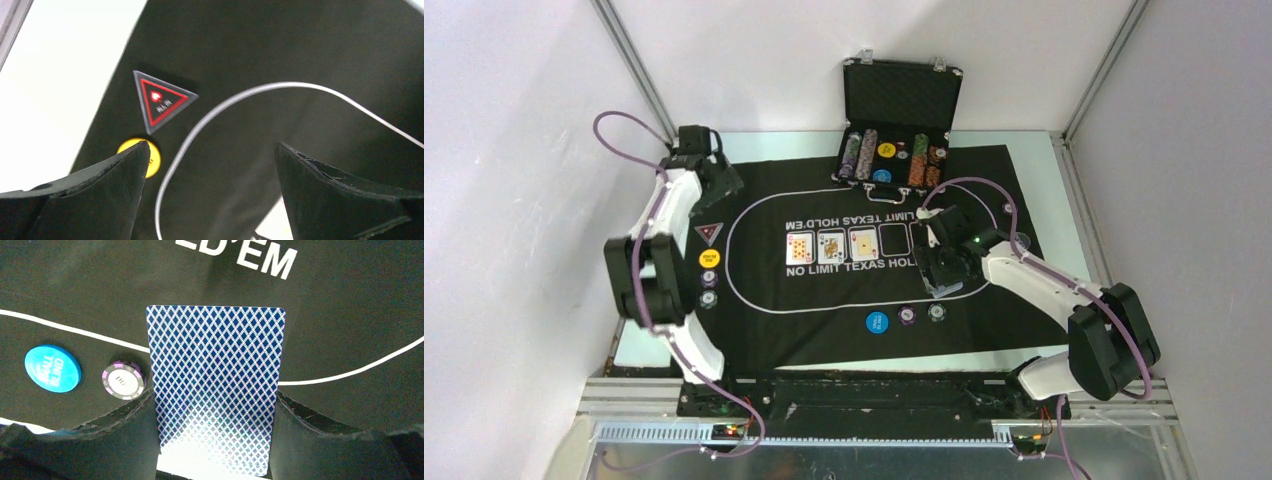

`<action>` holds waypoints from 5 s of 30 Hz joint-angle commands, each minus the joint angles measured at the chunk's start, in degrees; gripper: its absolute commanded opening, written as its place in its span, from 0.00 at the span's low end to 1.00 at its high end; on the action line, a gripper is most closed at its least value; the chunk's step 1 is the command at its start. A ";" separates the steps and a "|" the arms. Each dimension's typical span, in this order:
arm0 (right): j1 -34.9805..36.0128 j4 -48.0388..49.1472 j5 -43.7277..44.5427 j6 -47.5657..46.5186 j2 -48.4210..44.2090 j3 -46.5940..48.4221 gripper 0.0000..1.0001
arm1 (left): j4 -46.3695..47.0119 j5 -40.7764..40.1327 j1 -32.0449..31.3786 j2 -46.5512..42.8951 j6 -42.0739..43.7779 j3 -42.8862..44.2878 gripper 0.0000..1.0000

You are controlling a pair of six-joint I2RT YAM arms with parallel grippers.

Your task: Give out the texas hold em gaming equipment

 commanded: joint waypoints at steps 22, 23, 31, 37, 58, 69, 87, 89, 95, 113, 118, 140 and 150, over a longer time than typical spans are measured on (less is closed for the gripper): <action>8.96 2.35 -5.98 -7.94 -3.56 1.69 0.00 | 46.69 50.26 -32.27 -26.00 -16.98 -43.34 1.00; 9.44 2.49 -6.29 -8.10 -3.71 1.66 0.00 | 48.87 50.87 -33.70 -24.65 -18.03 -43.42 1.00; 11.05 2.71 -9.06 -8.45 -5.62 1.69 0.00 | 53.31 54.60 -38.12 -16.33 -20.58 -40.17 1.00; 11.39 2.97 -11.97 -8.33 -6.76 1.73 0.00 | 54.07 55.34 -39.45 -13.20 -20.52 -38.80 1.00; 11.82 3.34 -13.99 -8.35 -8.17 1.70 0.00 | 52.92 56.54 -43.31 -7.77 -17.52 -36.22 0.97; 11.81 2.99 -13.48 -8.28 -8.73 1.74 0.00 | 45.57 53.29 -43.26 -9.25 -12.35 -35.03 0.79; 11.75 3.00 -12.88 -8.05 -9.20 1.30 0.00 | 41.09 50.53 -43.26 -15.41 -8.69 -33.81 0.58; 11.72 2.99 -12.82 -8.05 -9.29 1.19 0.00 | 38.51 49.36 -43.26 -16.13 -7.65 -33.57 0.53; 11.62 3.11 -12.63 -7.93 -9.45 0.95 0.00 | 36.85 48.14 -43.26 -17.48 -7.15 -33.32 0.30; 10.87 3.38 -11.44 -7.25 -9.62 0.43 0.00 | 35.88 48.00 -42.78 -21.69 -8.51 -34.48 0.01; 10.88 3.42 -11.27 -7.16 -9.89 0.29 0.00 | 37.69 50.00 -42.39 -21.50 -9.54 -35.28 0.27; 10.97 3.95 -11.96 -7.27 -9.95 0.24 0.00 | 44.23 56.05 -43.01 -17.29 -12.76 -35.25 0.40; 10.98 3.78 -11.36 -7.17 -9.87 0.20 0.00 | 37.53 51.47 -42.96 -18.61 -9.68 -34.19 0.02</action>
